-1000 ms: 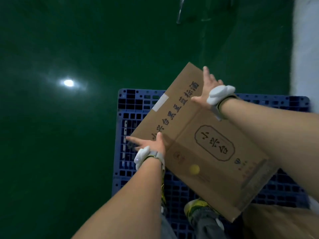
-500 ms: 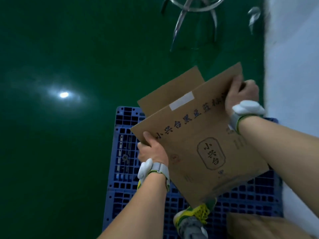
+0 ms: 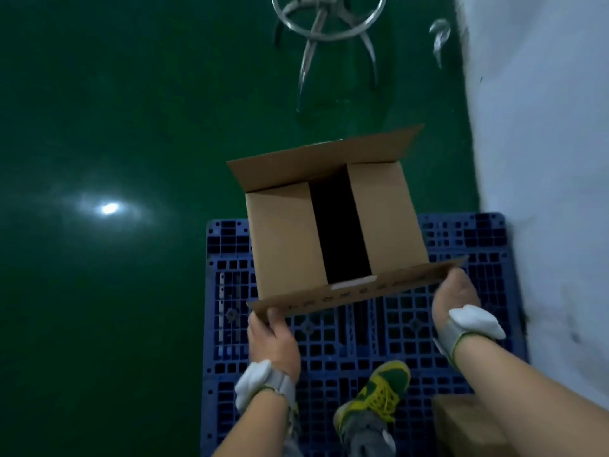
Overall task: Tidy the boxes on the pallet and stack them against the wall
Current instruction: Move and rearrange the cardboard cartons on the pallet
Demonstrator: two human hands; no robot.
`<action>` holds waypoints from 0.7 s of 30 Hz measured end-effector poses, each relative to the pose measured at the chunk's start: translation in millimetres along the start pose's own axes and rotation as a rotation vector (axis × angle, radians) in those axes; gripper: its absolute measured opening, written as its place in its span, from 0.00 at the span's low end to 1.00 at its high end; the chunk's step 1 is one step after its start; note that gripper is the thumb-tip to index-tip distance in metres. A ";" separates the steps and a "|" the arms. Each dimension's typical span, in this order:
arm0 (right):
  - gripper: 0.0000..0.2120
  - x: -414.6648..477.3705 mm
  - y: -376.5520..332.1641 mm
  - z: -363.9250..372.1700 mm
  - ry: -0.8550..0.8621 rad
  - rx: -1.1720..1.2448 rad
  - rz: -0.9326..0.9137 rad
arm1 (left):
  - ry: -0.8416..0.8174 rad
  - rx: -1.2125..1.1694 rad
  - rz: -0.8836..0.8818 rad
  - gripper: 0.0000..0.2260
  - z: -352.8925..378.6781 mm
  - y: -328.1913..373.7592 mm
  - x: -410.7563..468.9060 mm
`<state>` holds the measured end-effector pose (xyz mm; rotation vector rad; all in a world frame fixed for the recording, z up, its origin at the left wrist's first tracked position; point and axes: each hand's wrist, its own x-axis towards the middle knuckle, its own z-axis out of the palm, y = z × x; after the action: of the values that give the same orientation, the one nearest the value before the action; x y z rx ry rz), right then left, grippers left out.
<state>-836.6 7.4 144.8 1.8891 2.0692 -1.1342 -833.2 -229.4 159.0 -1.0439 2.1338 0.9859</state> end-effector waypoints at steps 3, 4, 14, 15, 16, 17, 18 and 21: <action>0.26 8.0 30.6 14.2 -0.142 -0.147 0.209 | -0.091 0.101 -0.151 0.27 -2.6 -20.0 20.7; 0.26 9.9 38.4 16.8 -0.163 -0.174 0.160 | -0.081 0.135 -0.150 0.28 -1.4 -24.2 24.0; 0.34 32.7 22.4 67.4 0.118 -0.560 0.167 | 0.020 0.376 -0.305 0.31 21.4 22.9 66.9; 0.35 29.2 19.4 72.1 0.163 -0.531 0.184 | -0.004 0.430 -0.287 0.30 21.4 22.2 68.7; 0.37 27.2 16.9 75.8 0.191 -0.486 0.195 | -0.021 0.472 -0.251 0.29 21.1 20.5 70.4; 0.39 27.3 15.0 78.3 0.202 -0.453 0.194 | -0.032 0.494 -0.211 0.28 20.0 18.8 72.2; 0.42 30.3 13.2 80.2 0.192 -0.441 0.195 | -0.037 0.494 -0.176 0.28 19.5 18.5 74.6; 0.46 52.3 20.1 76.4 0.042 -0.422 0.212 | -0.037 0.474 -0.127 0.24 18.9 21.5 79.6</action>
<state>-859.2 3.7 52.8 1.8692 1.8827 -0.5606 -890.8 -237.9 97.6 -0.8976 2.0957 0.4033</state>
